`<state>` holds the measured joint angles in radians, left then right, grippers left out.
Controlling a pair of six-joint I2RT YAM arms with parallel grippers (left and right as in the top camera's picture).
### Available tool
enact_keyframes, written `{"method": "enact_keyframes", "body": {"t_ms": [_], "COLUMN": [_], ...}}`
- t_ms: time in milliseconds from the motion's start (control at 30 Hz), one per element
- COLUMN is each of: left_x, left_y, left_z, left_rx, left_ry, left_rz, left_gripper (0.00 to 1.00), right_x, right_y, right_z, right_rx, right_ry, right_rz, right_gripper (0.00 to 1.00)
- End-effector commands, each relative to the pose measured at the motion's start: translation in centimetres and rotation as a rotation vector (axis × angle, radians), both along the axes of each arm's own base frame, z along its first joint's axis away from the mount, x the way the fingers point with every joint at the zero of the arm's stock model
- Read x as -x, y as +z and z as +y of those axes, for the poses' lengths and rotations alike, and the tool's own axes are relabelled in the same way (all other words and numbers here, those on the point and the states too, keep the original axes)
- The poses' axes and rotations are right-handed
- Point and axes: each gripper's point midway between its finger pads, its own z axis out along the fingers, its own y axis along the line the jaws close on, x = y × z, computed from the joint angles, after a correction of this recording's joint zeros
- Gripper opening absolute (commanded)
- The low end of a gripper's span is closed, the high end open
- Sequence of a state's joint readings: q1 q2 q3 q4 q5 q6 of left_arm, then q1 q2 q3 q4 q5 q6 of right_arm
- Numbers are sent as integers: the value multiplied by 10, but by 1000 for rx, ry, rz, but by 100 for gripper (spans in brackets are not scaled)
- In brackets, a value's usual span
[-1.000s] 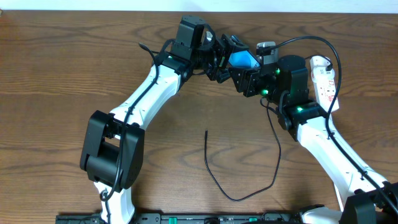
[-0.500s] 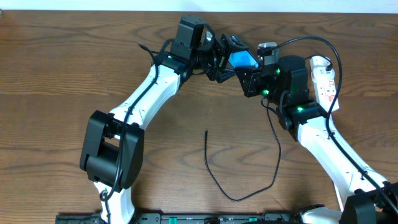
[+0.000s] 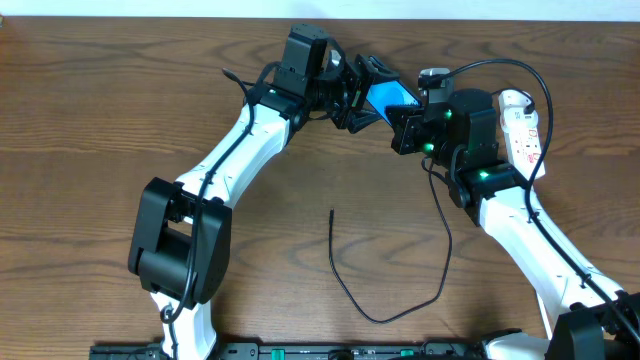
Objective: Plug charger to phone and switch on socket
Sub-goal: 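Close the right gripper on the phone's side edge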
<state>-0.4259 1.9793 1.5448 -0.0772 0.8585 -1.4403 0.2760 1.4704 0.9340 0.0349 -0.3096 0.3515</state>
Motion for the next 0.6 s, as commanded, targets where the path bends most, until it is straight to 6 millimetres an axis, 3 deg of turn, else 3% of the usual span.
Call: {"method": "enact_keyframes", "body": {"t_ms": [0,67,100,133,200,233,567], "left_x": [3,3,3,3,3,3,7], "left_y": [21,21,22,21,22,22,32], "left_z": [-1,-1,-1,-1,0,1,16], "left_rx": [26,26,25,25,26,30,96], "left_ry": [-9,-10,-12,-13,-16,-20,-92], "left_rz": [-41,-42,-46,-48,-50,-49,-39], "left_gripper": [7,8,25,51,81,87,90], "right_x": [4,4,4,4,3,3,-10], "right_y": [11,11,11,11,11,11,9], "right_z": [15,15,15,15,15,14,-11], "right_rx": [-21,-21,-21,-21,-21,-21,9], "right_ry": [70,70,70,70,69,68,-38], "right_rz": [-25,-25,-25,-25,-26,-26,-31], "right_gripper": [1,1,1,1,1,1,1]}}
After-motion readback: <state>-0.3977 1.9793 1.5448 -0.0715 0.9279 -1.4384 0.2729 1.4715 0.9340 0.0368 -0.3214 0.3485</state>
